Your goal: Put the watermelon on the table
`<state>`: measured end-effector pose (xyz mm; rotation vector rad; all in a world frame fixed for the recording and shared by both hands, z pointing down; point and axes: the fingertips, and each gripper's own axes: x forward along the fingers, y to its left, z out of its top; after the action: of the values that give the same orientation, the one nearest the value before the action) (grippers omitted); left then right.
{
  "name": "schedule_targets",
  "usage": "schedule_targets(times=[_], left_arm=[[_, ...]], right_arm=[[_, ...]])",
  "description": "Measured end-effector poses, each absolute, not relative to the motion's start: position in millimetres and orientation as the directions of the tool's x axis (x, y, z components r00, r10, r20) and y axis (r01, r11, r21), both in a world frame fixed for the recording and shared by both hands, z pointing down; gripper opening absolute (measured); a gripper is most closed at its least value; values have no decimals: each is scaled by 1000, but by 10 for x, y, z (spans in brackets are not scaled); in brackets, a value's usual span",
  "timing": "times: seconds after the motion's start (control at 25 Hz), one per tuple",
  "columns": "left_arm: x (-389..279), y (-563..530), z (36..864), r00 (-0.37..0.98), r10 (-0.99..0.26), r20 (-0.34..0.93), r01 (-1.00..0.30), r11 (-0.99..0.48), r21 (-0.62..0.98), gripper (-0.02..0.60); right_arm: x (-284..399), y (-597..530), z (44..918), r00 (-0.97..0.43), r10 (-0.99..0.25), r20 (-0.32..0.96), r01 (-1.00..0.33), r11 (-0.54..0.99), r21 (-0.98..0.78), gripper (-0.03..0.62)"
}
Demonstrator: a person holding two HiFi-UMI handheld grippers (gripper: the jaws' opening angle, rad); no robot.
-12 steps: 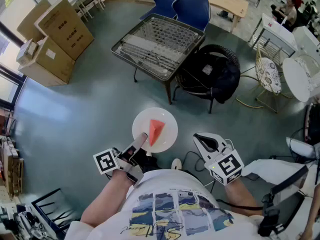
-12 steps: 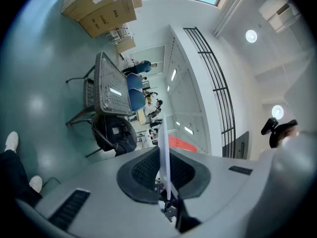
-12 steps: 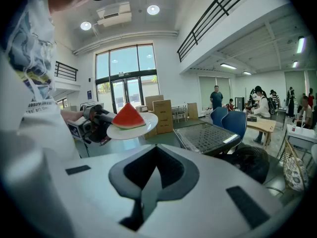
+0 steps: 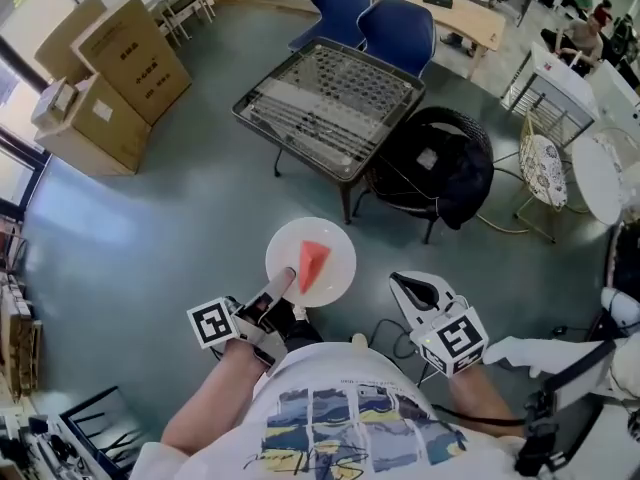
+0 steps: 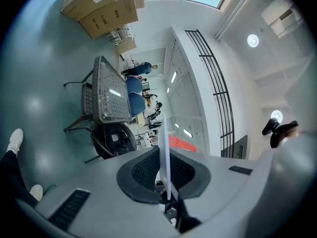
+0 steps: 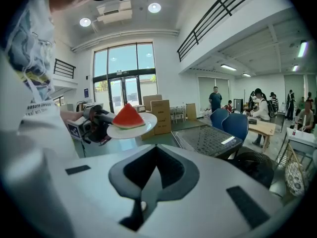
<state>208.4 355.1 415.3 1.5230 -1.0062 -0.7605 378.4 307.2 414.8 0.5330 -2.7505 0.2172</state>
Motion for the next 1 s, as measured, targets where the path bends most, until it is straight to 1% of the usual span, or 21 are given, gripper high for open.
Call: schedule_targets(times=[0.2, 0.32, 0.4, 0.52, 0.64, 0.8, 1.0], left_arm=[[1444, 3276, 4067, 443, -896, 32, -186, -57, 981, 26], [991, 3150, 4107, 449, -892, 45, -202, -52, 978, 26], [671, 3054, 4147, 451, -891, 56, -221, -51, 974, 26], [288, 2917, 4226, 454, -888, 80, -248, -40, 968, 26], [-69, 2740, 4291, 453, -886, 101, -252, -19, 967, 26], [-455, 2284, 4373, 439, -893, 103, -228, 0, 974, 26], [-699, 1413, 4495, 440, -893, 98, -209, 4, 978, 26]], right_arm=[[3082, 2824, 4032, -867, -350, 353, -389, 920, -41, 12], [2616, 2679, 4023, -860, -365, 356, -404, 914, -37, 14], [2295, 2593, 4054, -859, -366, 357, -405, 914, -38, 29], [1859, 2490, 4086, -873, -351, 339, -386, 922, -38, 67], [1476, 2374, 4051, -880, -348, 325, -377, 926, -30, 75], [1209, 1977, 4081, -869, -345, 354, -379, 925, -29, 75], [1038, 1096, 4114, -861, -355, 363, -398, 916, -47, 75]])
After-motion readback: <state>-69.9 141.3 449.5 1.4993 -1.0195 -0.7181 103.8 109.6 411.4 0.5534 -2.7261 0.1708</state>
